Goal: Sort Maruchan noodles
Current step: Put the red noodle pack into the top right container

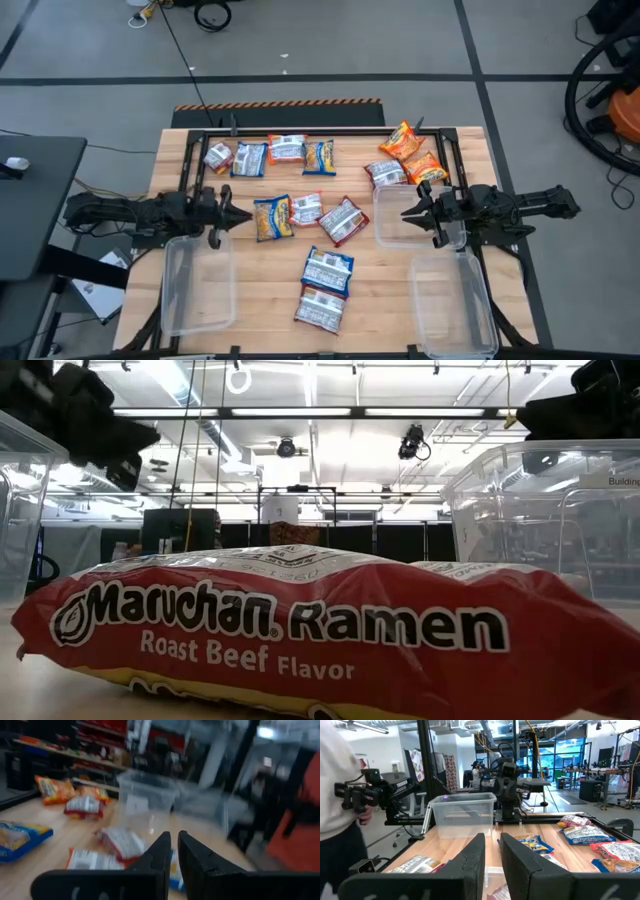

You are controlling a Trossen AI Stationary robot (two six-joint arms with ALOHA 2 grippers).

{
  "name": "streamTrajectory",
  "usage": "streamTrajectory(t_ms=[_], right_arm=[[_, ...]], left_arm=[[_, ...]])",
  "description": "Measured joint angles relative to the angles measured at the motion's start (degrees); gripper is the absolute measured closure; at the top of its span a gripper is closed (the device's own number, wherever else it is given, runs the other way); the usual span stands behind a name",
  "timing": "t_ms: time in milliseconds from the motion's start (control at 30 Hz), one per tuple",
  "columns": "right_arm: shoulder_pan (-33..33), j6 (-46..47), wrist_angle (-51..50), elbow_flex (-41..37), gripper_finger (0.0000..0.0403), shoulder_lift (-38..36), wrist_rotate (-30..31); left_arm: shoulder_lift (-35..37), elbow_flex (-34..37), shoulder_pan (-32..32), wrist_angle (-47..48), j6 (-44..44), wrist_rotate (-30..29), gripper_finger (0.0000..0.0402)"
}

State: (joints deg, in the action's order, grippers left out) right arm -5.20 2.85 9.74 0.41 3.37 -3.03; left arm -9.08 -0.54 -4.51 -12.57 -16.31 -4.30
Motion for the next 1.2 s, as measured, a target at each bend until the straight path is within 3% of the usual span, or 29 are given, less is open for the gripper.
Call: streamTrajectory(t_ms=[167, 233, 367, 433, 533, 600, 767, 1033, 1200], right_arm=[[0.0, -0.2, 0.1, 0.0, 0.0336, 0.0, 0.2], [0.0, -2.3, 1.6, 0.0, 0.0336, 0.0, 3.3], [0.1, 4.7, 13.3, 0.0, 0.0336, 0.0, 7.6], [0.3, 7.6, 20.8, 0.0, 0.0336, -0.1, 12.9], [0.8, 12.4, 26.5, 0.8, 0.0336, -0.1, 26.6], [1.1, 13.9, 23.9, 3.1, 0.0336, 0.2, 31.7], [1.3, 15.2, 8.2, 14.6, 0.0336, 7.3, 32.6], [3.2, 18.4, -11.0, 37.0, 0.0335, 31.1, 43.9], [8.1, 22.4, -25.0, 51.6, 0.0327, 46.4, 42.6]], left_arm=[[0.0, 0.0, 0.0, -8.8, -5.9, -5.5, 0.0361], [0.0, 0.0, 0.0, -13.2, -6.0, -7.8, 0.0361], [0.0, 0.0, 0.1, -21.1, -5.6, -9.9, 0.0361], [0.0, 0.0, 0.1, -23.7, -6.2, -10.7, 0.0361], [0.0, 0.0, 0.1, -25.0, -8.7, -13.1, 0.0361], [0.0, 0.0, 0.1, -25.0, -8.8, -15.1, 0.0361], [-1.0, 0.0, 0.1, -25.2, -8.6, -20.9, 0.0361], [-3.3, 0.0, 0.1, -25.4, -8.9, -26.2, 0.0361], [-3.8, 0.0, 0.1, -25.4, -8.6, -27.2, 0.0361]])
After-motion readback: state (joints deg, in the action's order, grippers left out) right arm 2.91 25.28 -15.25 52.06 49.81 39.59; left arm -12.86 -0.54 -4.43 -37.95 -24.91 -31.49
